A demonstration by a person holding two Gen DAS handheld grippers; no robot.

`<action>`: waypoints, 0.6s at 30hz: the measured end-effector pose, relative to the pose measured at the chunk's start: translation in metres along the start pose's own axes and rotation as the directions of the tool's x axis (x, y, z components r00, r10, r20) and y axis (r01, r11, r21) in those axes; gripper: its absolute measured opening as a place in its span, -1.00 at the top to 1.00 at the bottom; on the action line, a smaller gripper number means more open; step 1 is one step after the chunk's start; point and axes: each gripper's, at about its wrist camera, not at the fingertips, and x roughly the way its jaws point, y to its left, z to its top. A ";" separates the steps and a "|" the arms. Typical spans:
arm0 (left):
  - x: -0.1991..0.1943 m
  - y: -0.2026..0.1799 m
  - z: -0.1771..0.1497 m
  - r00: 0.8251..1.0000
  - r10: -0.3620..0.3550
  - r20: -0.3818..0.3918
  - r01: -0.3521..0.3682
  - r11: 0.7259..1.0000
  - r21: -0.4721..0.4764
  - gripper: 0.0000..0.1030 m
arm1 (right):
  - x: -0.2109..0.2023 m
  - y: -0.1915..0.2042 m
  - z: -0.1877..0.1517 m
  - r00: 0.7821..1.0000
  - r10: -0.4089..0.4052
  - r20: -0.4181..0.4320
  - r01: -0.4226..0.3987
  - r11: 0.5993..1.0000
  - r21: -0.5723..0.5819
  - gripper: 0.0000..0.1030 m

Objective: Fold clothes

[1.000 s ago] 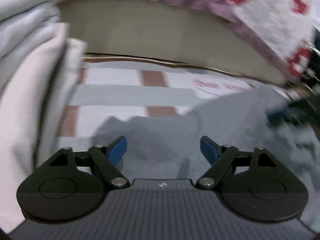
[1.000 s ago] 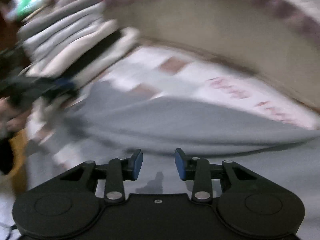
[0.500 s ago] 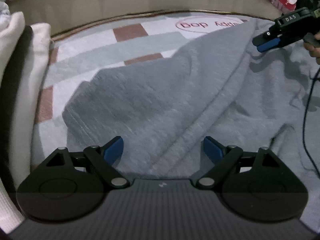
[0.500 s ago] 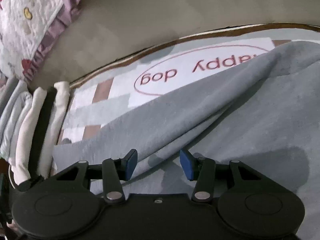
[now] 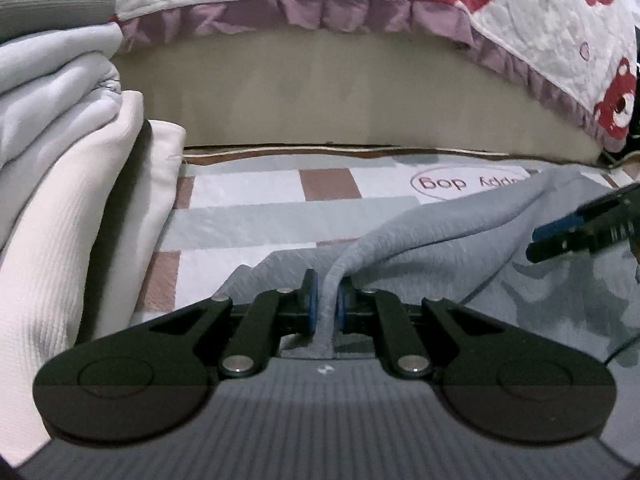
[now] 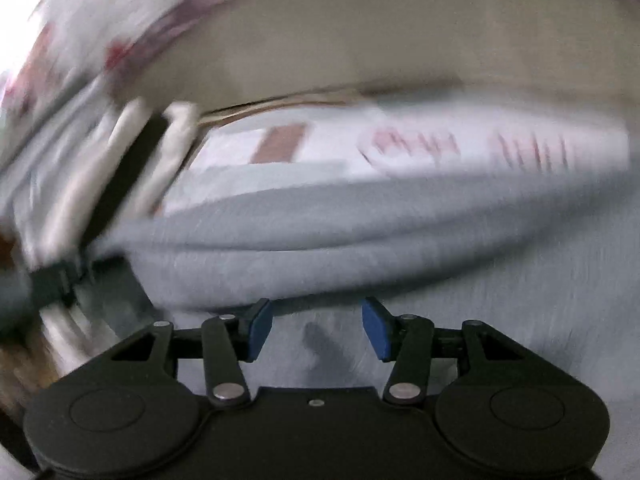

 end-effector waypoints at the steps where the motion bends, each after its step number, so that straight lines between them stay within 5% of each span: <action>1: -0.001 0.000 0.000 1.000 0.003 0.009 -0.003 1.000 -0.006 0.82 | 0.000 0.013 -0.001 0.999 -0.034 0.018 0.035 0.995 -0.096 -0.07; 5: -0.008 -0.004 0.004 0.997 -0.008 0.073 0.008 1.000 -0.007 0.86 | -0.001 0.063 -0.005 0.984 -0.138 0.111 0.173 0.883 -0.437 -0.07; 10: -0.030 -0.022 0.011 0.984 -0.065 0.167 0.049 0.994 0.099 0.87 | 0.010 0.093 0.003 0.976 -0.152 0.154 0.216 0.741 -0.636 -0.08; 13: -0.044 -0.031 0.018 0.973 -0.095 0.211 0.069 0.989 0.130 0.87 | 0.008 0.099 0.017 0.972 -0.131 0.196 0.228 0.732 -0.643 -0.11; 17: -0.059 -0.028 0.022 0.954 -0.107 0.280 0.079 0.991 0.107 0.87 | 0.006 0.109 0.026 0.985 -0.045 0.167 0.147 0.724 -0.673 -0.09; 18: -0.062 -0.026 0.023 0.947 -0.106 0.303 0.082 0.992 0.093 0.87 | 0.007 0.112 0.027 0.986 -0.028 0.165 0.137 0.705 -0.696 0.10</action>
